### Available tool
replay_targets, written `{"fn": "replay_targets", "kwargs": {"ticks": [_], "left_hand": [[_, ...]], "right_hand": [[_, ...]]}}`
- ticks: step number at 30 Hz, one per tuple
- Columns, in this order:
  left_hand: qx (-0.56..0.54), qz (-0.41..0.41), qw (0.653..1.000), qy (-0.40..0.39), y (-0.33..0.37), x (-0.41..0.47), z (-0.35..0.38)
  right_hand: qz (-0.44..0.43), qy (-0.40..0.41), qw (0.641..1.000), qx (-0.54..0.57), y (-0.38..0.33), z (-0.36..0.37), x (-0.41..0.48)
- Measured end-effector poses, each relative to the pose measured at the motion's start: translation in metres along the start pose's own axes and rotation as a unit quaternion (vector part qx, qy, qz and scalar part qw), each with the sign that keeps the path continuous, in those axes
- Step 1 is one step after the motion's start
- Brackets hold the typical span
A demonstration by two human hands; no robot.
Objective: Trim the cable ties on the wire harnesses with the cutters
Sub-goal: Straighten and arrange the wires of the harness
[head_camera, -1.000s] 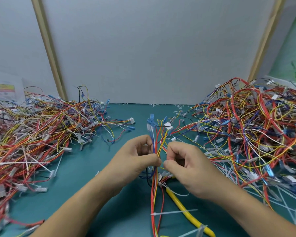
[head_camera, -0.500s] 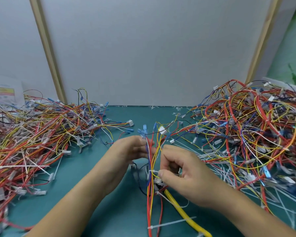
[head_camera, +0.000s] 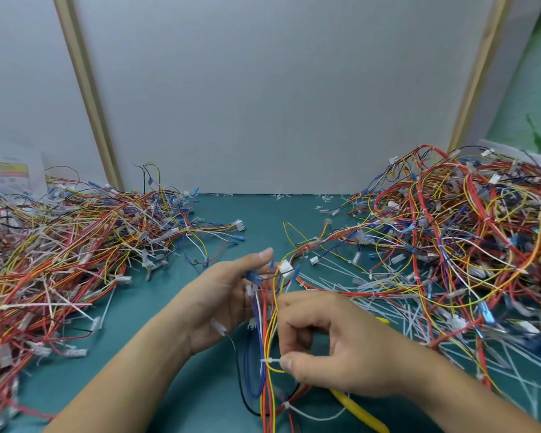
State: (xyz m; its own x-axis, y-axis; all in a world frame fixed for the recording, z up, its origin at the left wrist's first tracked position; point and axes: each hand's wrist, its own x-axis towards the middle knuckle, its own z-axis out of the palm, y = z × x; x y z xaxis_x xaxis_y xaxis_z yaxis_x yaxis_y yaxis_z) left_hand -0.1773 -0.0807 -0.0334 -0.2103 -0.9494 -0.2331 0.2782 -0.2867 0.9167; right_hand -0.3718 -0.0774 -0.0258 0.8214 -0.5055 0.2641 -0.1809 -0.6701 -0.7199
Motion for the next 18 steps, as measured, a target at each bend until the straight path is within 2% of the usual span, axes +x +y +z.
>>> {"fn": "replay_targets", "kwargs": {"ticks": [4,7,9,11,12,15,18], "left_hand": [[0.007,0.056,0.998,0.001,0.0,0.001,0.0],[0.004,0.089,0.996,-0.003,0.001,0.0,0.0],[0.021,0.116,0.993,-0.012,0.0,-0.001,0.002],[0.047,0.153,0.987,-0.025,-0.002,0.0,0.003],[0.075,0.17,0.982,-0.029,-0.004,0.0,0.004],[0.207,0.2,0.956,-0.047,-0.014,0.0,0.006],[0.288,0.189,0.932,-0.109,-0.024,0.002,0.01]], "right_hand": [[-0.001,0.015,1.0,0.01,0.002,0.0,-0.001],[0.006,0.092,0.991,0.095,0.004,0.001,0.001],[0.052,0.203,0.963,0.172,0.011,-0.003,0.005],[0.148,0.302,0.918,0.212,0.021,-0.009,0.01],[0.204,0.322,0.894,0.235,0.025,-0.012,0.012],[0.305,0.303,0.835,0.343,0.032,-0.016,0.016],[0.316,0.301,0.81,0.392,0.037,-0.016,0.018]]}}
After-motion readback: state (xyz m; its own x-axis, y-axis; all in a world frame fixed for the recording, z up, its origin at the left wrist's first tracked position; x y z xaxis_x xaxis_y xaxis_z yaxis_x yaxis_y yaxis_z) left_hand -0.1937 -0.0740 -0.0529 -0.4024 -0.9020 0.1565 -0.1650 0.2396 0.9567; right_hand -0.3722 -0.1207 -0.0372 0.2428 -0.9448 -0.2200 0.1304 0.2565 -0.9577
